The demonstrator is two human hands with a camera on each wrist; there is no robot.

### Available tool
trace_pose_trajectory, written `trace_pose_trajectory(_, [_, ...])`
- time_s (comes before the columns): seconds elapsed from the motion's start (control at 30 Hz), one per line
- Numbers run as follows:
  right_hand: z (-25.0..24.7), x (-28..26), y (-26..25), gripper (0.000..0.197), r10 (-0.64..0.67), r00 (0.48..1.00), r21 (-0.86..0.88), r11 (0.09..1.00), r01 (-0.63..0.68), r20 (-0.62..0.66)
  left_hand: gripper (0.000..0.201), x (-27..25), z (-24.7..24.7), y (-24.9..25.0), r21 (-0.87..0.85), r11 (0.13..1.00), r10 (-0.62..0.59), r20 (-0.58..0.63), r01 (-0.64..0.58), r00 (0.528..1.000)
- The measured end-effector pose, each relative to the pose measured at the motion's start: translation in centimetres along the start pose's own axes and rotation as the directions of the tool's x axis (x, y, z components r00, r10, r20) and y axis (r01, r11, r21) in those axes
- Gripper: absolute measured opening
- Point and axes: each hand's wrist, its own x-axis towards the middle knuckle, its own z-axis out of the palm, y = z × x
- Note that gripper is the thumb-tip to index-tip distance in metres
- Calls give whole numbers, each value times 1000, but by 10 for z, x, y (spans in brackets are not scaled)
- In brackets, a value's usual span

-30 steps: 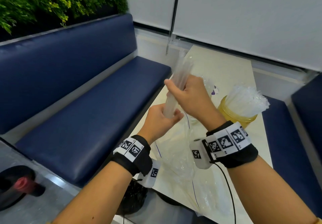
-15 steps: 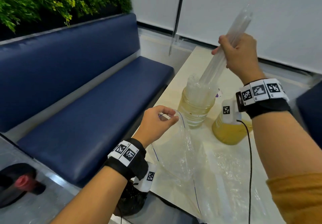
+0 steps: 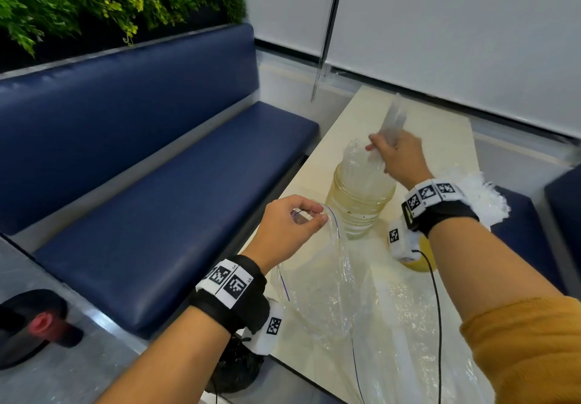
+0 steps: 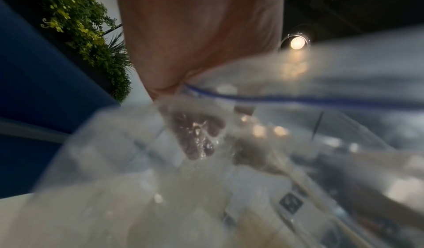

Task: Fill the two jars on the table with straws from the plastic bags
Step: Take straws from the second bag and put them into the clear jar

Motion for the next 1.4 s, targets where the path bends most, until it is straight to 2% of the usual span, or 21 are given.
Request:
trace_pose_trajectory(0.1, [19, -15, 19, 38, 45, 999, -68, 997, -44, 15, 12, 0, 0, 0, -7, 1000, -2, 4, 2, 1000])
trace_pose_trajectory(0.2, [22, -17, 20, 38, 20, 996, -62, 998, -26, -87, 12, 0, 0, -2, 3, 1000, -2, 7, 2, 1000])
trace_pose_trajectory(0.23, [20, -17, 16, 43, -1, 991, -55, 998, -6, -134, 12, -1, 0, -2, 3, 1000, -3, 8, 3, 1000])
trace_pose_trajectory(0.33, [12, -11, 8, 85, -107, 958, 19, 993, 117, -267, 13, -1, 1, 0, 1, 1000, -5, 19, 5, 1000])
trace_pose_trajectory(0.37, [8, -9, 6, 90, -144, 940, 24, 987, 159, -308, 14, 0, 1, 1, 3, 1000, -8, 21, 8, 1000])
trace_pose_trajectory(0.43, [3, -4, 5, 82, -206, 913, -17, 977, 214, -352, 14, 1, 1, 2, 5, 1000, -8, 27, 8, 1000])
trace_pose_trajectory(0.47, [1, -2, 5, 72, -236, 913, -76, 972, 224, -334, 14, 1, 1, 3, 8, 1000, -5, 30, 5, 1000])
trace_pose_trajectory(0.53, [2, 1, 7, 51, -270, 945, -235, 946, 224, -186, 14, 1, 2, 6, 16, 1000, 1, 36, -2, 999])
trace_pose_trajectory(0.63, [10, -4, 14, 39, -193, 979, -387, 899, 204, 67, 17, 2, 4, 11, -3, 1000, -18, 43, 19, 999])
trace_pose_trajectory(0.7, [13, -11, 13, 37, -127, 985, -435, 885, 164, 113, 20, 3, 4, 13, -2, 1000, -25, 47, 26, 999])
trace_pose_trajectory(0.77, [13, -15, 11, 43, -109, 989, -419, 897, 140, 97, 21, 3, 5, 13, 6, 1000, -23, 54, 23, 998])
trace_pose_trajectory(0.87, [11, -11, 0, 58, -235, 970, -368, 899, 238, 53, 21, 3, 5, 13, 9, 1000, -23, 60, 23, 998])
trace_pose_trajectory(0.93, [14, -3, -8, 58, -317, 938, -428, 835, 345, 137, 21, 3, 4, 14, 14, 1000, -25, 72, 24, 997])
trace_pose_trajectory(1.0, [17, 3, -12, 56, -255, 919, -473, 797, 375, 300, 23, 3, 2, 16, 29, 999, -24, 106, 21, 994])
trace_pose_trajectory(1.07, [18, 4, -9, 55, -85, 893, -531, 778, 336, 441, 27, 3, 0, 19, 49, 999, -15, 149, 8, 989])
trace_pose_trajectory(1.1, [18, 2, -6, 55, -42, 880, -576, 741, 345, 473, 29, 3, -1, 20, 52, 999, -13, 166, 4, 986])
trace_pose_trajectory(1.17, [15, -4, -2, 55, -84, 903, -615, 705, 353, 422, 34, 4, -2, 21, 49, 999, -17, 190, 8, 982])
trace_pose_trajectory(1.23, [10, -15, -14, 49, -239, 932, -553, 753, 356, 274, 36, 3, 0, 22, 47, 999, -20, 204, 11, 979])
trace_pose_trajectory(1.3, [2, -34, -39, 33, -363, 923, -393, 836, 382, 126, 37, 1, 2, 23, 37, 999, -27, 209, 20, 978])
trace_pose_trajectory(1.37, [-7, -59, -68, 28, -385, 915, -214, 890, 402, 115, 39, 1, 6, 24, 27, 999, -30, 208, 25, 978])
trace_pose_trajectory(1.4, [-11, -74, -82, 32, -350, 918, -138, 916, 377, 189, 40, 2, 7, 26, 27, 999, -30, 206, 25, 978])
